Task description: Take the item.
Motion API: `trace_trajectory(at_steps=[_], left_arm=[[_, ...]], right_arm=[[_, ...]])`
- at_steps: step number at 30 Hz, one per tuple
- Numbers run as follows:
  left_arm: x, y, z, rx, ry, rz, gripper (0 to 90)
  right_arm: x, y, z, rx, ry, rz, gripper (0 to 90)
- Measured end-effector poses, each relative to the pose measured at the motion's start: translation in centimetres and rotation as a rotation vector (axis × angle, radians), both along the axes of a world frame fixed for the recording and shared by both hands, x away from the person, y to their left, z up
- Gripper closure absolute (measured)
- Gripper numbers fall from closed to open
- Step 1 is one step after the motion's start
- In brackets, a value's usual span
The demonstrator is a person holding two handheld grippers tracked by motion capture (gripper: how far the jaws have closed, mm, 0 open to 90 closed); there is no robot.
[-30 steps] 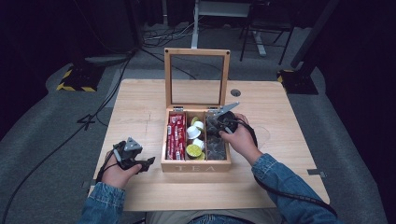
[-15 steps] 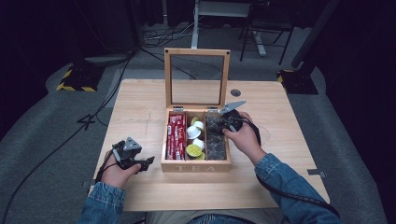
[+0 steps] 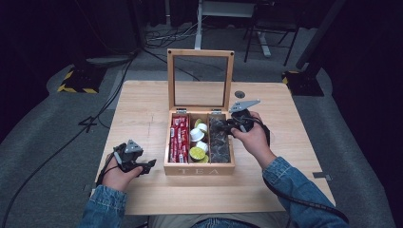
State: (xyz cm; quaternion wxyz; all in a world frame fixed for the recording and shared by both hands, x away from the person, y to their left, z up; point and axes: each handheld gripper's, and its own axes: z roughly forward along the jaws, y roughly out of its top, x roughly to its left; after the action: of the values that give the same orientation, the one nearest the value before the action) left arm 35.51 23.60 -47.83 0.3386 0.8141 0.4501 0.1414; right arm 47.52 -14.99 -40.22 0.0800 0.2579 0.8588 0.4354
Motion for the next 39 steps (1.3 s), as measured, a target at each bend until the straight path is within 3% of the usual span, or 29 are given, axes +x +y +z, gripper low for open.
trace_trajectory(at_steps=[9, 16, 27, 31, 39], left_arm=[[0.3, 0.6, -0.7, 0.012, 0.012, 0.02, 32.1], [0.5, 0.9, -1.1, 0.01, 0.015, 0.03, 31.3], [1.0, 1.2, -1.5, 0.022, 0.001, 0.044, 27.1], [1.1, 1.4, -1.7, 0.039, -0.006, 0.075, 25.5], [1.1, 1.3, -1.9, 0.073, -0.009, 0.072, 24.7]], right_arm=[[-0.6, -1.0, 1.4, 0.024, -0.033, -0.011, 72.3], [-1.2, -2.1, 2.3, -0.001, -0.062, -0.032, 72.2], [-2.2, -5.5, 3.8, -0.005, -0.093, -0.088, 72.1], [-2.7, -7.5, 4.0, -0.022, -0.098, -0.123, 72.2], [-3.3, -10.3, 4.4, -0.027, -0.105, -0.173, 72.2]])
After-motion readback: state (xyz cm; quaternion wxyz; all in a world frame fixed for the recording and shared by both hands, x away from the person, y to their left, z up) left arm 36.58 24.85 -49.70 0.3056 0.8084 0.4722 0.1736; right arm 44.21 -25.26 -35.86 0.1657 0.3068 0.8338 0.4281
